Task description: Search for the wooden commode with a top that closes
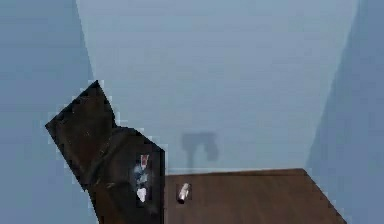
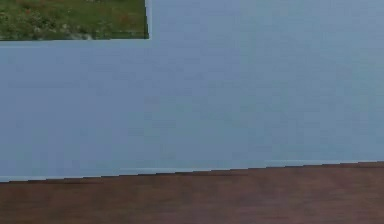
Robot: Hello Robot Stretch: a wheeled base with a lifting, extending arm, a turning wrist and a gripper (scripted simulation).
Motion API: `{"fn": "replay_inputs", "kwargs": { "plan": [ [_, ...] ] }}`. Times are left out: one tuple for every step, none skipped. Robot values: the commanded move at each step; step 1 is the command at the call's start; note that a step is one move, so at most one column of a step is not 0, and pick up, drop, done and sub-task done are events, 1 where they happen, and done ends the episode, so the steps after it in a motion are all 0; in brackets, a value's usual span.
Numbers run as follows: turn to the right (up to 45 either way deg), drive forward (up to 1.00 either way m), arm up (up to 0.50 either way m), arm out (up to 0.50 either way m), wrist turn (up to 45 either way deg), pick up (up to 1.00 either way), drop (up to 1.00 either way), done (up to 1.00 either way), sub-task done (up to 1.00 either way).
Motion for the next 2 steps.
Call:
{"fn": "replay_inputs", "kwargs": {
  "plan": [
    [-18.0, 0.0, 0.0, 0.0, 0.0, 0.0, 0.0, 0.0, 0.0],
    [0.0, 0.0, 0.0, 0.0, 0.0, 0.0, 0.0, 1.0, 0.0]
  ]
}}
